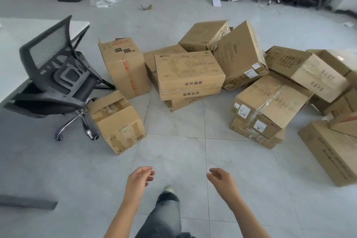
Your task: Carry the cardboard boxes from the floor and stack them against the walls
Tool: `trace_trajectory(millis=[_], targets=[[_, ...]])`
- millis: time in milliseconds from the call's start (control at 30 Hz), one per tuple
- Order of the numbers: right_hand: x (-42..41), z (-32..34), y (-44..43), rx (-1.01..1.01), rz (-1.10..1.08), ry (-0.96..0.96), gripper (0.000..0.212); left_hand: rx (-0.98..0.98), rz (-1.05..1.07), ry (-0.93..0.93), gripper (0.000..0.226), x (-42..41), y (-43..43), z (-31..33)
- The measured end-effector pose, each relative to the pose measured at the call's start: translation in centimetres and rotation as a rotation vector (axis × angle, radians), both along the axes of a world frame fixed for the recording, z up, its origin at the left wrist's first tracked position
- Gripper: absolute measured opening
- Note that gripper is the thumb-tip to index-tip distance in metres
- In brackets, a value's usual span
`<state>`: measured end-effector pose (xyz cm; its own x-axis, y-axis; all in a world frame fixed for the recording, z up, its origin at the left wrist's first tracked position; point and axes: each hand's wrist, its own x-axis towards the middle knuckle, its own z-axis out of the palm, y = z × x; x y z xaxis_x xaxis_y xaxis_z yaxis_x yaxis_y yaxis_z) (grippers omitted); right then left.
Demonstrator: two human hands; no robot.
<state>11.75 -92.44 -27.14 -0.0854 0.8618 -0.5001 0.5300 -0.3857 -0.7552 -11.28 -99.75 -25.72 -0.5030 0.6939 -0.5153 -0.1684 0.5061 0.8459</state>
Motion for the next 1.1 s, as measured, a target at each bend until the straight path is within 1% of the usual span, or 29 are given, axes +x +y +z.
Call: trace_trajectory(millis=[133, 267, 333, 467, 600, 700, 867, 967, 1100], targets=[[-1.7, 0.1, 9.1, 0.047, -0.065, -0.027, 0.030, 0.010, -0.020, -0.003, 0.016, -2.4, 9.1, -0.8], [-3.4, 1.2, 17.3, 0.076, -0.063, -0.048, 0.030, 0.053, -0.057, 0.006, 0.016, -4.8, 19.0, 0.3], [-4.1, 1.7, 20.9, 0.098, -0.094, -0.045, 0.031, 0.079, -0.086, 0.013, 0.016, -5.8, 23.8, 1.0], [-4.9, 1.9, 26.2, 0.060, -0.144, -0.039, 0.030, 0.065, -0.138, 0.006, 0.022, -6.6, 31.7, 1.2], [-4.3, 0.4, 30.0, 0.014, -0.176, -0.065, 0.031, 0.011, -0.198, -0.034, 0.022, -5.7, 36.2, -0.2], [-3.6, -0.4, 35.0, -0.019, -0.182, -0.072, 0.031, -0.034, -0.225, -0.034, 0.021, -4.8, 40.3, -1.2], [-1.9, -0.4, 45.7, 0.043, -0.136, -0.063, 0.032, 0.008, -0.175, 0.008, 0.021, -3.8, 50.0, -1.3], [0.0, 0.0, 52.6, 0.075, -0.102, -0.084, 0.032, 0.026, -0.151, 0.006, 0.022, -1.6, 56.3, -1.3], [3.8, 0.6, 59.8, 0.077, -0.179, -0.085, 0.032, 0.024, -0.230, -0.012, 0.021, 2.7, 63.0, -1.3]])
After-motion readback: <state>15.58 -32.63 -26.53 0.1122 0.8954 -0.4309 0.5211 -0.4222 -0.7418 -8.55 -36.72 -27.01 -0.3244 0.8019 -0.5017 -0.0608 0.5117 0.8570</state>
